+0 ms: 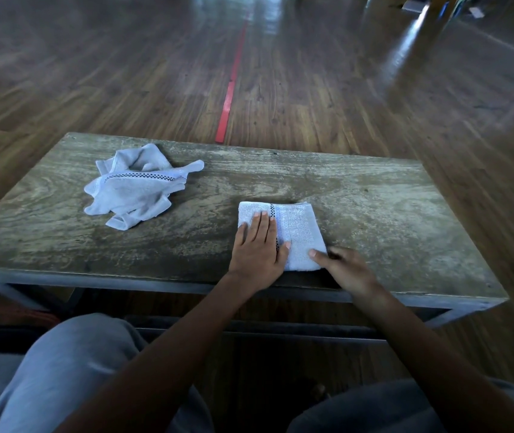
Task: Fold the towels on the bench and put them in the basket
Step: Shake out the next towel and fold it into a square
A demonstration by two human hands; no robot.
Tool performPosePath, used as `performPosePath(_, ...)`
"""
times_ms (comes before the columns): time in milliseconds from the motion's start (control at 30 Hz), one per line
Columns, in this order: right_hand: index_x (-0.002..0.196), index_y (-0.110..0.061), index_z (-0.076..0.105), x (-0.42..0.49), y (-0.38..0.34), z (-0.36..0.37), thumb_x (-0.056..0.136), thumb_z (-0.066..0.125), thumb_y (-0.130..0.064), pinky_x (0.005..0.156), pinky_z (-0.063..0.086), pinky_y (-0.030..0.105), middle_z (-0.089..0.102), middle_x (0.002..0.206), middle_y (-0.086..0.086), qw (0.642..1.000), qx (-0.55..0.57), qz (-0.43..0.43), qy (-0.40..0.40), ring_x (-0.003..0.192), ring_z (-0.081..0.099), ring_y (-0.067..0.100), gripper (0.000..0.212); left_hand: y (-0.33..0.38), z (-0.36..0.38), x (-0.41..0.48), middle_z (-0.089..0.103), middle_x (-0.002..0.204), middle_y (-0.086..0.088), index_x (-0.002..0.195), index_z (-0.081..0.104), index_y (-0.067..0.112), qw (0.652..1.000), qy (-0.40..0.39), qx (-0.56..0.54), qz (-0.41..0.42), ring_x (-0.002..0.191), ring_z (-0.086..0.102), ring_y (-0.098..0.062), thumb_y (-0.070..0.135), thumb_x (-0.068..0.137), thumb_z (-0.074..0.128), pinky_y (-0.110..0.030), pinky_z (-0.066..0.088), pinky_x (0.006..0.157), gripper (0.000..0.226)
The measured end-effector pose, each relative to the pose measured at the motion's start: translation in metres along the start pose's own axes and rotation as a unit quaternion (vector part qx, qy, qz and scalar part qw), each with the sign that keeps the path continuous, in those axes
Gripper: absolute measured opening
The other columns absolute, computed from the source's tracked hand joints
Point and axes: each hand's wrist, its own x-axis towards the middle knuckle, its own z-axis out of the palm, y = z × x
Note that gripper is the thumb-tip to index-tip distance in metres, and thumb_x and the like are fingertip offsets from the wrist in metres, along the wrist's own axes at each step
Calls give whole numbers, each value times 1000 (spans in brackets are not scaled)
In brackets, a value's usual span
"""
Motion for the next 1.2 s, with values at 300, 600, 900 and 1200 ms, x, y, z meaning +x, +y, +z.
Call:
performPosePath(300, 58, -17, 53, -5, -29, -13, 89, 30, -68, 101, 22, 46, 56, 80, 2, 969, -206, -53, 127, 113, 44, 24, 64, -8, -4, -2, 5, 159, -8, 150, 12, 10, 999, -16, -17, 27, 147, -3, -17, 58, 87, 0, -37, -5, 117, 80)
performPosePath(600, 128, -15, 56, 64, -73, -20, 93, 58, -22, 86, 40, 25, 61, 114, 2, 985, -61, -161, -21, 106, 55, 14, 36, -48, -34, 46, 42, 146, 0, 141, 40, 21, 981, 10, -178, -82, 136, 34, -21, 35, 97, 40, -46, 23, 113, 46)
performPosePath(900, 102, -13, 68, 96, -81, -33, 81, 73, -18, 82, 44, 30, 64, 103, 4, 978, -150, -96, -110, 98, 59, 17, 23, -66, -34, 60, 63, 124, -2, 122, 62, 13, 951, 1, -297, -90, 113, 55, -10, 26, 91, 61, -16, 36, 85, 34)
performPosePath(1200, 94, -21, 59, 92, -86, -32, 87, 66, -16, 63, 37, 20, 55, 89, -6, 980, -98, -156, -70, 80, 51, 5, 12, -66, -30, 57, 63, 124, 1, 121, 63, 17, 945, 22, -312, -90, 115, 56, -10, 28, 90, 62, -14, 34, 84, 34)
